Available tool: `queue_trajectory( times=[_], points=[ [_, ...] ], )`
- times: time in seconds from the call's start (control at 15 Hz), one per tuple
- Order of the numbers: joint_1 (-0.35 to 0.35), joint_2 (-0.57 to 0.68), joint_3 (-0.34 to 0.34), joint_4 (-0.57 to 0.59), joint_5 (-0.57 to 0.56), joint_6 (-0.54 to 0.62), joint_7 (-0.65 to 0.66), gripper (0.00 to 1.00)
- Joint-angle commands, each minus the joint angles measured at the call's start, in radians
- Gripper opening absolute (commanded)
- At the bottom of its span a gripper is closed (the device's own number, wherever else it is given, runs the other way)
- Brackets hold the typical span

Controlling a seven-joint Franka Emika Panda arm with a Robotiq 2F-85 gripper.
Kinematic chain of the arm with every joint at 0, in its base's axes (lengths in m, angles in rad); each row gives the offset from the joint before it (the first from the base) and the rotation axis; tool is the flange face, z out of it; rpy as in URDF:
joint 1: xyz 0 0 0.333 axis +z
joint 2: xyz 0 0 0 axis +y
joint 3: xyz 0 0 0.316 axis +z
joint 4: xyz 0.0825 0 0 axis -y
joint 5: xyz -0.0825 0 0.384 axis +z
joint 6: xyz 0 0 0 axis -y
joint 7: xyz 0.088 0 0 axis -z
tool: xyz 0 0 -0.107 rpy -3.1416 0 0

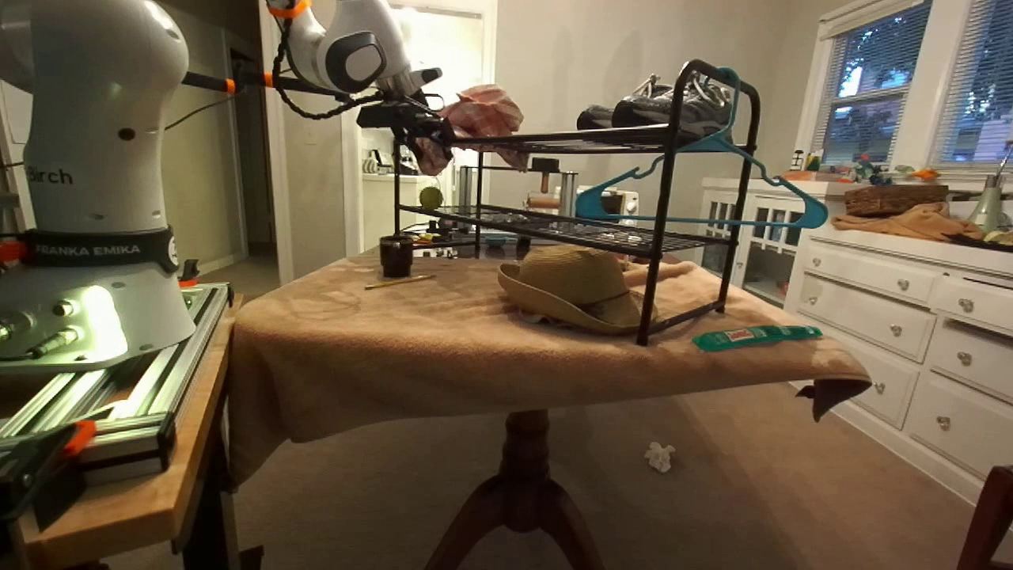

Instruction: Fold the blanket in half

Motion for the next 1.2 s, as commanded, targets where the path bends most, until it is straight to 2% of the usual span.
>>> queue_trajectory(
  times=[0.0, 0.33, 0.53, 0.8, 1.13],
  points=[
    [0.007, 0.029, 0.013, 0.013, 0.005, 0.028, 0.014, 0.58],
    [0.002, 0.016, 0.012, 0.011, 0.005, 0.021, 0.012, 0.17],
    [0.000, 0.009, 0.008, 0.008, 0.009, 0.013, 0.016, 0.00],
    [-0.009, -0.043, 0.007, -0.012, 0.000, -0.070, 0.013, 0.01],
    [-0.059, -0.214, 0.023, -0.017, -0.075, -0.348, 0.034, 0.01]
  ],
)
